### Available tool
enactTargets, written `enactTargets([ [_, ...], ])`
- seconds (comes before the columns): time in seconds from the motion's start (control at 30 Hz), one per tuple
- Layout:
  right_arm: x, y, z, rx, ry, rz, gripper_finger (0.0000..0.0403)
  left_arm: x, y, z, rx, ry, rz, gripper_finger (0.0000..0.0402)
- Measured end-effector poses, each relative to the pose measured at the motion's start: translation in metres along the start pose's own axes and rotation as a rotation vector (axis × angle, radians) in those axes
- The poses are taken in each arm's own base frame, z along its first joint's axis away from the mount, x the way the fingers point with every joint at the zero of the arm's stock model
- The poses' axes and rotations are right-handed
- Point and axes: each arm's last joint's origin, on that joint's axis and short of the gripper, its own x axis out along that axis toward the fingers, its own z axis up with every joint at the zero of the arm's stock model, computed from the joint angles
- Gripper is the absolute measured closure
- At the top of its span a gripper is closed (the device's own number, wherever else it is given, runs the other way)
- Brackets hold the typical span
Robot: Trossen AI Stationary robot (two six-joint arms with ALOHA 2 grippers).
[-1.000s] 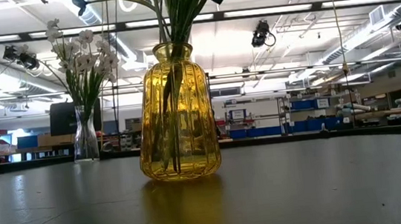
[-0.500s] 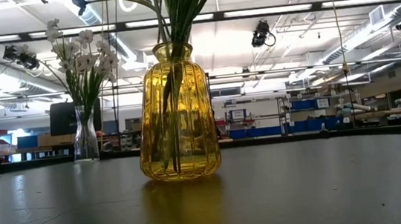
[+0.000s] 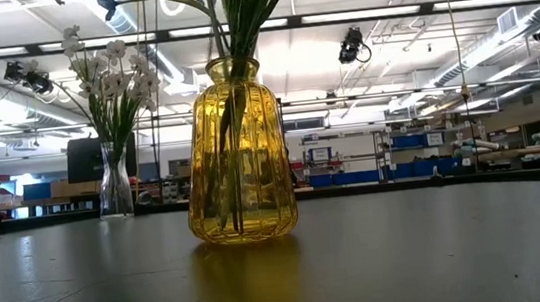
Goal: Sort flowers into vase by color
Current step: Put the right yellow flower into the transparent vase
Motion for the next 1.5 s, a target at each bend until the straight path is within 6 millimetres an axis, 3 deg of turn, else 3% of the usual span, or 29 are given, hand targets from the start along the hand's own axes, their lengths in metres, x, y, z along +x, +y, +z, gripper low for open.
enactTargets([
  [0.07,0.0,0.001,-0.001,-0.013,0.004,0.006,0.0371,0.0,0.0,0.0,0.001,0.003,-0.004,0.0388],
  [0.3,0.0,0.001,0.0,-0.142,-0.003,0.012,0.0368,0.0,0.0,0.0,-0.001,0.003,0.0,0.0396],
  [0.47,0.0,0.002,0.001,-0.302,-0.03,0.024,0.0342,0.0,0.0,0.0,-0.038,0.011,0.014,0.0399],
  [0.67,-0.003,0.013,0.001,-0.65,-0.029,0.112,0.0283,-0.007,0.006,0.0,-0.132,0.012,0.072,0.04],
  [0.87,-0.013,0.037,-0.014,-0.916,-0.006,0.289,0.0224,-0.023,0.017,-0.001,-0.235,0.002,0.14,0.0401],
  [1.1,-0.028,0.058,-0.023,-1.293,-0.018,0.321,0.0178,-0.046,0.03,-0.001,-0.371,-0.042,0.212,0.0401],
  [1.23,-0.036,0.06,-0.024,-1.443,0.008,0.195,0.0177,-0.062,0.033,0.0,-0.463,-0.077,0.244,0.0401],
  [1.5,-0.071,0.063,-0.017,-1.489,-0.047,-0.22,0.0216,-0.099,0.029,-0.005,-0.515,-0.005,0.403,0.0401],
])
